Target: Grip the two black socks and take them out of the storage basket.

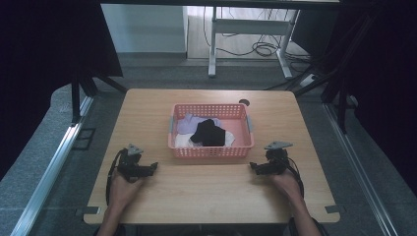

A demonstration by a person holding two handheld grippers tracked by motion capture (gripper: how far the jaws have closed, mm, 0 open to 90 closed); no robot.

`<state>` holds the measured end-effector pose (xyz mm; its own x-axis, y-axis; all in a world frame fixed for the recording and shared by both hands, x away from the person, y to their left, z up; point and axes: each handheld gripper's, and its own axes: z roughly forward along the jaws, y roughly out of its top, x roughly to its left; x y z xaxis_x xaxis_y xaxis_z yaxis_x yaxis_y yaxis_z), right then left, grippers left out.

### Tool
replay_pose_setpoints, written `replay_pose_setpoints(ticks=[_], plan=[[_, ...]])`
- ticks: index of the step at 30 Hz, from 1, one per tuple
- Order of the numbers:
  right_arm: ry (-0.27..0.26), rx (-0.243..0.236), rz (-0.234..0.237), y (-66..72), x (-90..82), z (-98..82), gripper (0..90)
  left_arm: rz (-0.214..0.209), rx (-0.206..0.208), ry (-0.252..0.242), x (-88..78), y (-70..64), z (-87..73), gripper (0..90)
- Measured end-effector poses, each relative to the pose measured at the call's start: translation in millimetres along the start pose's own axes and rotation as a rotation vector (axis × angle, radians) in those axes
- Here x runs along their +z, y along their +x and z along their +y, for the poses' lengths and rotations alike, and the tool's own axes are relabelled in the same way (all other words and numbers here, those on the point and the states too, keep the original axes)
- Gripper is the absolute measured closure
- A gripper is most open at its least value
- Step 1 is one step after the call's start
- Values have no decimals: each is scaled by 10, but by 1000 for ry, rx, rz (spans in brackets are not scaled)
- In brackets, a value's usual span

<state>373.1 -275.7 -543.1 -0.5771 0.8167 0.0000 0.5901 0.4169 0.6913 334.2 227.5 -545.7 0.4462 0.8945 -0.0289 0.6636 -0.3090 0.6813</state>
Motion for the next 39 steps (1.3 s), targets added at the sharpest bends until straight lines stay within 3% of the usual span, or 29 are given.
replay_pose_setpoints(ticks=[19,35,39], plan=[[-1,-6,6,2,4,-5,0,-2,0,-1,2,1,2,117],[56,-17,15,13,-35,59,0,-2,0,0,2,1,2,117],[44,-22,14,7,-97,109,0,-2,-1,-1,2,1,2,118]])
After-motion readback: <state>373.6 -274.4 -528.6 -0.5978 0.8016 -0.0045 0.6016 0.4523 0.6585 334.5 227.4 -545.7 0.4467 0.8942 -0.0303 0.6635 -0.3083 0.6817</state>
